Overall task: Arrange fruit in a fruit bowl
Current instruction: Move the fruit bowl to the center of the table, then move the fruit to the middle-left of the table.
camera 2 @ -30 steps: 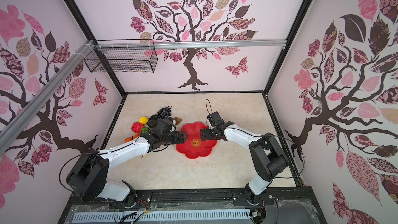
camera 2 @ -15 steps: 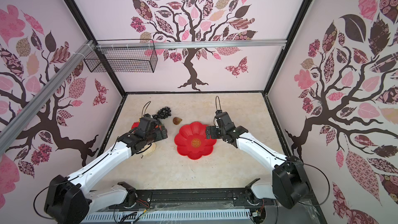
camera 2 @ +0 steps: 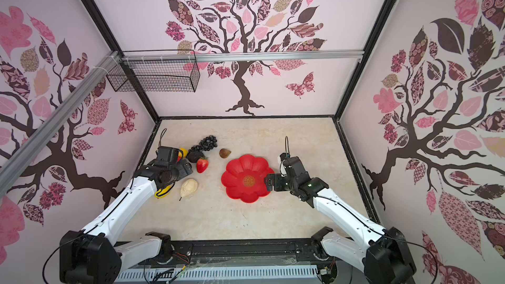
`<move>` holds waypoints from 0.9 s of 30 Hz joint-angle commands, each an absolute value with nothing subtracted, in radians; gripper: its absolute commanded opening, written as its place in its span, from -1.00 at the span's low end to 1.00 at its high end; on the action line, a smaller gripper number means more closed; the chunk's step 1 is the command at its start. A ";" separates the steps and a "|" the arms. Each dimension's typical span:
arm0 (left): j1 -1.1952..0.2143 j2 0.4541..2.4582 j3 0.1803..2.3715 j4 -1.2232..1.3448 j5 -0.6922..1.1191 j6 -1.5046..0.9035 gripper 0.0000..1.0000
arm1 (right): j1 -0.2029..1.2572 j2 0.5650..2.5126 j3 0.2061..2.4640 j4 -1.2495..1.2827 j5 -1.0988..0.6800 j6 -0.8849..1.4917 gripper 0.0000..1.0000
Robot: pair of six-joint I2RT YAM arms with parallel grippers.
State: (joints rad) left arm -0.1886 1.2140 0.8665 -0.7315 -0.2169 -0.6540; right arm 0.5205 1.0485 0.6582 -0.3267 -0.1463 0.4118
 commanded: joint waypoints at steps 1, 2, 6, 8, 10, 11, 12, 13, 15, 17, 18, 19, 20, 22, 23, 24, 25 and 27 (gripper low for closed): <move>-0.189 1.263 0.837 -0.696 -0.110 -0.642 0.96 | 0.520 1.022 0.660 -0.318 -0.174 0.416 0.99; -0.189 1.277 0.830 -0.688 -0.106 -0.647 0.96 | 0.520 1.022 0.659 -0.319 -0.172 0.412 1.00; -0.188 1.312 0.814 -0.669 -0.120 -0.653 0.96 | 0.520 1.023 0.660 -0.316 -0.177 0.408 0.99; -0.188 1.338 0.811 -0.651 -0.126 -0.655 0.96 | 0.520 1.027 0.658 -0.311 -0.180 0.408 0.99; -0.188 1.365 0.812 -0.639 -0.119 -0.652 0.96 | 0.520 1.032 0.660 -0.310 -0.181 0.408 0.99; -0.188 1.380 0.810 -0.630 -0.113 -0.653 0.96 | 0.520 1.033 0.660 -0.308 -0.183 0.405 0.99; -0.187 1.387 0.807 -0.622 -0.108 -0.654 0.96 | 0.520 1.034 0.660 -0.308 -0.183 0.406 0.99; -0.187 1.396 0.805 -0.612 -0.098 -0.653 0.96 | 0.520 1.035 0.658 -0.307 -0.183 0.405 0.99; -0.188 1.406 0.802 -0.592 -0.066 -0.645 0.96 | 0.521 1.038 0.658 -0.308 -0.183 0.403 1.00; -0.191 1.414 0.802 -0.588 -0.027 -0.646 0.96 | 0.520 1.043 0.659 -0.307 -0.185 0.402 0.99; -0.198 1.414 0.804 -0.590 -0.016 -0.650 0.96 | 0.520 1.045 0.657 -0.307 -0.185 0.402 0.99; -0.213 1.410 0.804 -0.595 -0.012 -0.656 0.96 | 0.520 1.047 0.657 -0.306 -0.186 0.402 0.99; -0.231 1.403 0.805 -0.602 -0.015 -0.662 0.96 | 0.520 1.049 0.657 -0.305 -0.187 0.401 0.99; -0.280 1.389 0.804 -0.618 -0.028 -0.688 0.96 | 0.520 1.055 0.658 -0.303 -0.190 0.402 0.99; -0.301 1.384 0.800 -0.620 -0.030 -0.699 0.96 | 0.520 1.057 0.658 -0.301 -0.192 0.400 0.99; -0.323 1.383 0.798 -0.623 -0.032 -0.714 0.96 | 0.521 1.061 0.658 -0.299 -0.193 0.402 1.00; -0.340 1.383 0.794 -0.626 -0.038 -0.728 0.96 | 0.520 1.063 0.658 -0.298 -0.196 0.403 1.00; -0.358 1.380 0.784 -0.623 -0.041 -0.746 0.96 | 0.520 1.066 0.660 -0.296 -0.198 0.403 0.99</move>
State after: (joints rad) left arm -0.3416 1.3975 0.8185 -0.6182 -0.0383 -0.7029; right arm 0.5205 1.0523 0.6533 -0.3035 -0.1871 0.4114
